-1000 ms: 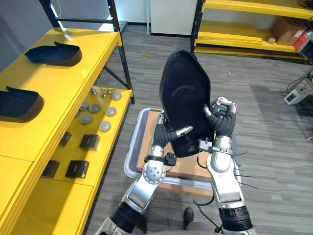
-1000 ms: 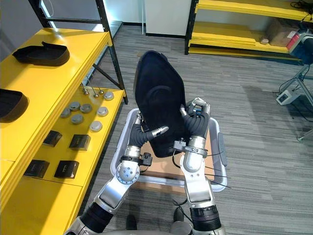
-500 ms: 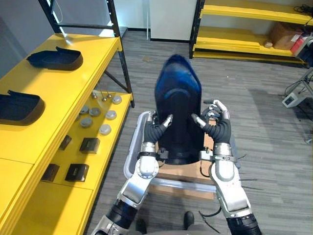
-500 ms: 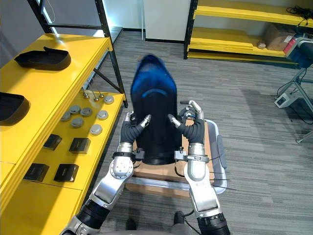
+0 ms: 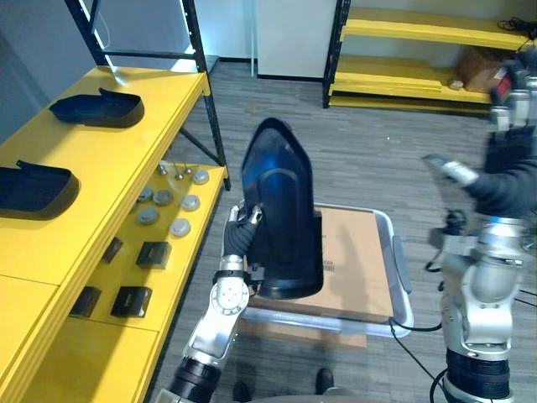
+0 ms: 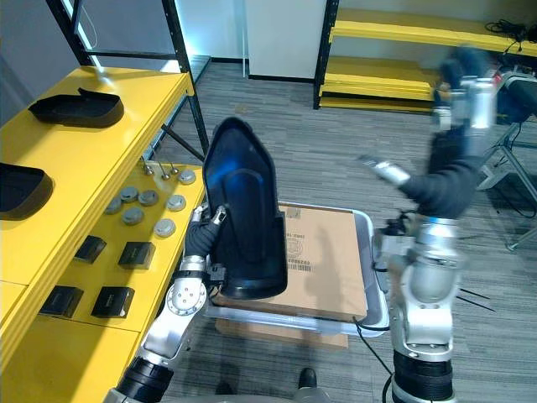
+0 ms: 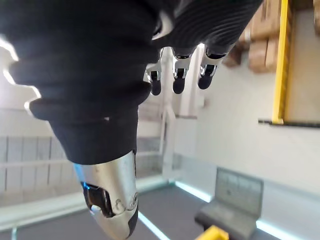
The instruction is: Walk over and take plastic housings, then place them on the shelf
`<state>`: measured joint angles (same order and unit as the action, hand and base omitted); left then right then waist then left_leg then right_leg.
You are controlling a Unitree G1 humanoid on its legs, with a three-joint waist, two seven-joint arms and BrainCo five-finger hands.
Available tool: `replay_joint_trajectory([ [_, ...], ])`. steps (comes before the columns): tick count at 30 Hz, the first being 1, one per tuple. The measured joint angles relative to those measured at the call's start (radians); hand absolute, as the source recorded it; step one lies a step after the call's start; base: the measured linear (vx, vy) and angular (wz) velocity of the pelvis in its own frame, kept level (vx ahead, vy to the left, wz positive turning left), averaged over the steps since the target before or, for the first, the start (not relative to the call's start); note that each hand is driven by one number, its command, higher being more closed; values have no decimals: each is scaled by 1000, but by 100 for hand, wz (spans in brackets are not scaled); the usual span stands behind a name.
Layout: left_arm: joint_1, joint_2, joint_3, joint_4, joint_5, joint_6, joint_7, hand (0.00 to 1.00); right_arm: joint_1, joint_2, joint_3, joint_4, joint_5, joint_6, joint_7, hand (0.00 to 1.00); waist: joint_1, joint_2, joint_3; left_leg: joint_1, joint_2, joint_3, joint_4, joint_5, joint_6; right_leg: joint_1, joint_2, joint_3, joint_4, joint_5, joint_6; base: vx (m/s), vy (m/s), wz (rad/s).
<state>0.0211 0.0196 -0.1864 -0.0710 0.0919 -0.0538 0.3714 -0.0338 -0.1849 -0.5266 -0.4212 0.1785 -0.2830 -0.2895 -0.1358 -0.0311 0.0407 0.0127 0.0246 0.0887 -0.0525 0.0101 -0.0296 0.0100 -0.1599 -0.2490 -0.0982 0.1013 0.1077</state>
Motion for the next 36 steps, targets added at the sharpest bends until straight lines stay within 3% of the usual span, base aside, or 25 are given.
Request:
replay_joint_trajectory([
  [3, 60, -5, 46, -72, -3, -3, 0, 100, 132, 34, -119, 253, 28, 37, -52, 0, -16, 1, 0, -3, 1, -3, 0, -1, 0, -1, 1, -3, 0, -4, -2, 0, 0, 1],
  [7, 130, -7, 83, -131, -20, -35, -2, 100, 257, 61, -176, 670, 45, 142, -59, 0, -18, 21, -13, -5, 2, -3, 0, -5, -1, -3, 1, -2, 0, -7, -2, 0, 0, 0],
  [9, 147, -10, 86, -140, -29, -45, -18, 100, 283, 69, -172, 792, 44, 175, -35, 0, -17, 29, -17, -5, 2, -3, 1, -5, -1, -2, 1, -2, 1, -10, -3, 0, 0, 0],
  [10, 165, -14, 89, -151, -51, -52, -42, 100, 308, 83, -156, 909, 39, 194, 11, 0, -15, 32, -17, -1, 5, -5, 2, -6, -2, -2, 1, -2, 14, -20, -2, -15, -13, 5],
  [14, 189, -16, 79, -151, -64, -66, -68, 100, 320, 144, -41, 1188, 7, 228, 107, 0, -12, 29, -15, 1, 11, -22, 21, -13, -6, 6, 1, -18, 50, -43, -6, -28, -18, 12],
  [17, 204, -18, 60, -151, -69, -67, -82, 100, 320, 197, 63, 1297, -3, 249, 158, 0, -5, 27, -13, 5, 13, -43, 21, -19, -9, 22, -3, -40, 79, -67, -3, -38, -13, 29],
  [21, 214, -32, 44, -151, -82, -67, -86, 100, 325, 207, 150, 1315, -21, 249, 165, 0, 38, 18, -8, 2, 13, -74, 40, -15, -5, 25, -17, -75, 142, -110, 1, 0, -12, 37],
  [25, 243, -34, 28, -206, -83, -66, -83, 100, 307, 208, 218, 1308, -24, 240, 156, 0, 69, -7, 31, -64, -10, -182, 84, -9, -15, 21, -54, -212, 263, -193, -3, -23, -40, 95],
  [26, 244, -34, 28, -222, -82, -66, -80, 100, 303, 208, 219, 1306, -24, 238, 156, 0, 71, -1, 37, -81, -2, -164, 84, -30, -1, 17, -61, -243, 277, -201, -4, -74, -32, 149],
  [27, 243, -34, 28, -248, -82, -67, -76, 100, 303, 212, 222, 1291, -24, 235, 152, 0, 75, -7, 35, -107, 41, -13, 87, -49, 29, 25, -72, -313, 275, -203, -3, -38, -32, 156],
  [30, 219, -38, 16, -261, -85, -84, -56, 100, 299, 196, 234, 1263, -26, 224, 136, 0, 78, 13, 45, -141, 193, 470, 166, -52, 52, 42, -104, -454, 275, -203, -3, 48, 71, 145],
  [31, 205, -41, -12, -261, -93, -84, -53, 100, 295, 185, 235, 1258, -28, 223, 136, 0, 77, 33, 50, -142, 238, 593, 218, -17, 109, 62, -107, -506, 291, -206, 1, 91, 113, 141],
  [33, 182, -40, -61, -260, -104, -87, -58, 100, 291, 178, 232, 1279, -31, 231, 134, 0, 70, 36, 53, -157, 228, 614, 255, 11, 114, 94, -140, -566, 317, -222, 16, 72, 121, 125],
  [34, 156, -31, -96, -260, -119, -97, -62, 100, 276, 178, 230, 1298, -32, 235, 131, 0, 68, 36, 49, -172, 194, 596, 239, 6, 107, 108, -161, -613, 318, -238, 29, 49, 164, 107],
  [36, 104, -16, -130, -246, -126, -110, -66, 100, 248, 179, 232, 1310, -32, 243, 126, 0, 62, 31, 54, -205, 146, 542, 212, 5, 71, 131, -178, -680, 305, -228, 56, 51, 129, 107],
])
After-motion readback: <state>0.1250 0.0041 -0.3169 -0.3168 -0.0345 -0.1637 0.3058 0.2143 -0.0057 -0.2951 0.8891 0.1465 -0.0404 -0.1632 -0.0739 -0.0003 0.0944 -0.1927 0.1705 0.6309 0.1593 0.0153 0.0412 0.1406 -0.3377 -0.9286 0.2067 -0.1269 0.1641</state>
